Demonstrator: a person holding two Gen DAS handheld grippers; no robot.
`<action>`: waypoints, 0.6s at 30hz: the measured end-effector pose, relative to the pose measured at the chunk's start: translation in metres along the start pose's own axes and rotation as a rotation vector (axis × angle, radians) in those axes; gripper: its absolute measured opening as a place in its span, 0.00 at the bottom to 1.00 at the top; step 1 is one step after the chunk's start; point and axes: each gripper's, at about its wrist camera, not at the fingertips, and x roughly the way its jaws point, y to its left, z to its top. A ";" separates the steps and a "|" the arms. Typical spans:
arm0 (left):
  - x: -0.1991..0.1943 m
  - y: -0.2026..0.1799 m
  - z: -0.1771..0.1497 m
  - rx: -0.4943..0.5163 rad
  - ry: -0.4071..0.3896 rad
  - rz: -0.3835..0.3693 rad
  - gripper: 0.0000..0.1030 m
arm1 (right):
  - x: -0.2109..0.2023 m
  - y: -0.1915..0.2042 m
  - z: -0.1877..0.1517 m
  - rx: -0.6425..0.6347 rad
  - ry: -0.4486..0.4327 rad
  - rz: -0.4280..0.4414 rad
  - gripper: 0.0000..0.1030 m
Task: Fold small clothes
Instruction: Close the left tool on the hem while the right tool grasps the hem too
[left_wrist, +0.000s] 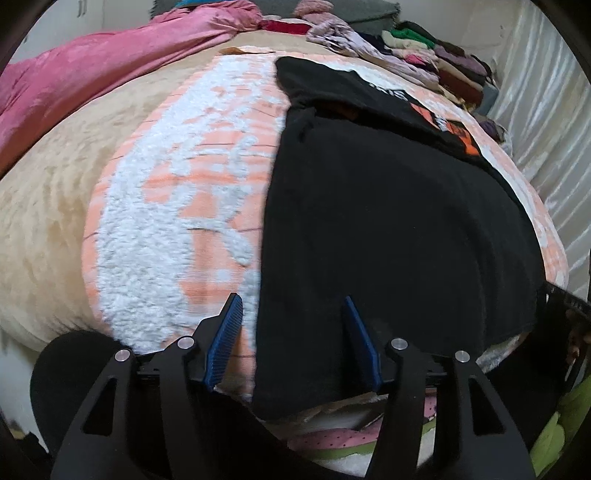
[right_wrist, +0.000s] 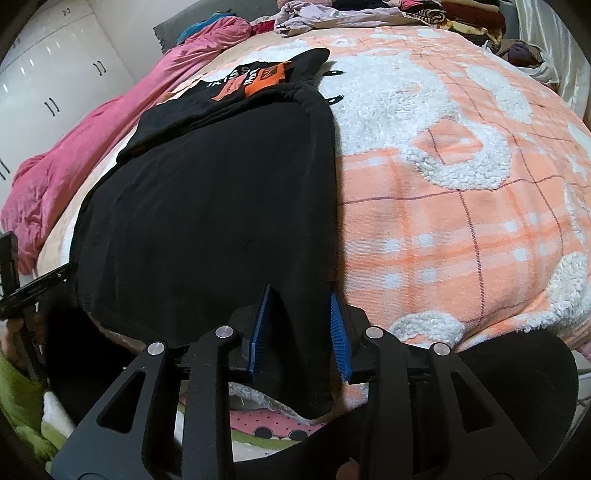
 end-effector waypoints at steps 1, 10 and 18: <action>0.001 -0.004 0.000 0.010 -0.001 0.001 0.48 | 0.001 -0.001 0.000 0.004 0.000 0.007 0.24; 0.006 -0.013 0.006 0.013 -0.033 0.027 0.21 | 0.003 -0.002 0.001 -0.003 -0.012 0.028 0.14; -0.019 -0.006 0.016 -0.014 -0.108 -0.036 0.08 | -0.012 0.001 0.006 -0.027 -0.050 0.056 0.05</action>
